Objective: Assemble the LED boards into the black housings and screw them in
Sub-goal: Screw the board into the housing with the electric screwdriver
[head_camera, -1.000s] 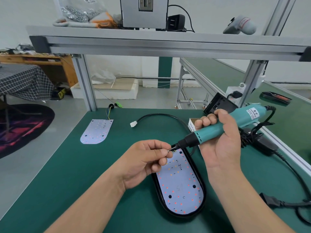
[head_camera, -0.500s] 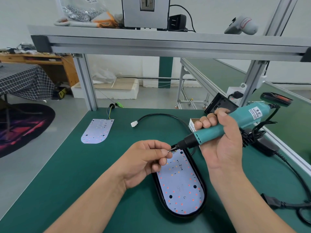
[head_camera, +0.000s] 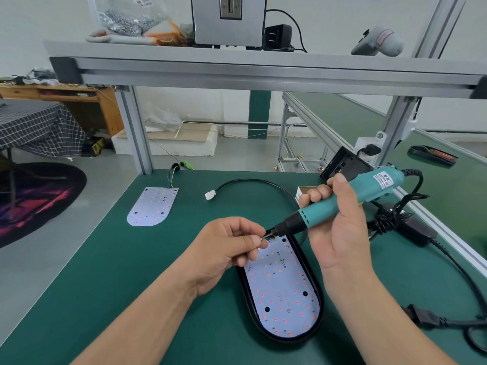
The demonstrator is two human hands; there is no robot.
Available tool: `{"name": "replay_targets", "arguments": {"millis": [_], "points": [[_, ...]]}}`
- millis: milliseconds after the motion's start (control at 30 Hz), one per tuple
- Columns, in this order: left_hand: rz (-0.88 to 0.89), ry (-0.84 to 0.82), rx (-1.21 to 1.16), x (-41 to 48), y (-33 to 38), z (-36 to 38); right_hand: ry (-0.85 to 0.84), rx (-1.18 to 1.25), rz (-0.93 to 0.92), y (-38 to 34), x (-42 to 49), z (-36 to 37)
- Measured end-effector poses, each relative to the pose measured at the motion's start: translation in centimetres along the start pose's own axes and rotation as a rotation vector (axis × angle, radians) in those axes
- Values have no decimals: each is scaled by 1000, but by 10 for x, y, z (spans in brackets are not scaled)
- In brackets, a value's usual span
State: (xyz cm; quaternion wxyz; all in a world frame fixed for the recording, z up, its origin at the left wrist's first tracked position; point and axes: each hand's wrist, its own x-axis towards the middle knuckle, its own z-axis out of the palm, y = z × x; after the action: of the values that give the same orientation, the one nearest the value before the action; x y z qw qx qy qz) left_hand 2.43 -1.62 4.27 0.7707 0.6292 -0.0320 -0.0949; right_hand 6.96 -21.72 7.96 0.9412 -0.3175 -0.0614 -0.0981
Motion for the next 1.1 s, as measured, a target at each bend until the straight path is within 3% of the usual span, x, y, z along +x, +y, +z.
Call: {"name": "replay_targets", "arguments": {"millis": [533, 600, 667, 733, 867, 1100], "points": [[-23, 48, -3, 4, -2, -2, 92, 89, 21, 1, 3, -7], [-14, 173, 110, 8, 1, -12, 84, 90, 21, 1, 3, -6], [-17, 326, 384, 11, 2, -25, 77, 83, 17, 0, 2, -5], [-30, 378, 675, 11, -1, -32, 71, 67, 20, 1, 1, -4], [-132, 211, 938, 9, -7, -28, 69, 27, 37, 3, -2, -3], [-127, 129, 840, 10, -7, -24, 58, -52, 49, 6, -2, -3]]}}
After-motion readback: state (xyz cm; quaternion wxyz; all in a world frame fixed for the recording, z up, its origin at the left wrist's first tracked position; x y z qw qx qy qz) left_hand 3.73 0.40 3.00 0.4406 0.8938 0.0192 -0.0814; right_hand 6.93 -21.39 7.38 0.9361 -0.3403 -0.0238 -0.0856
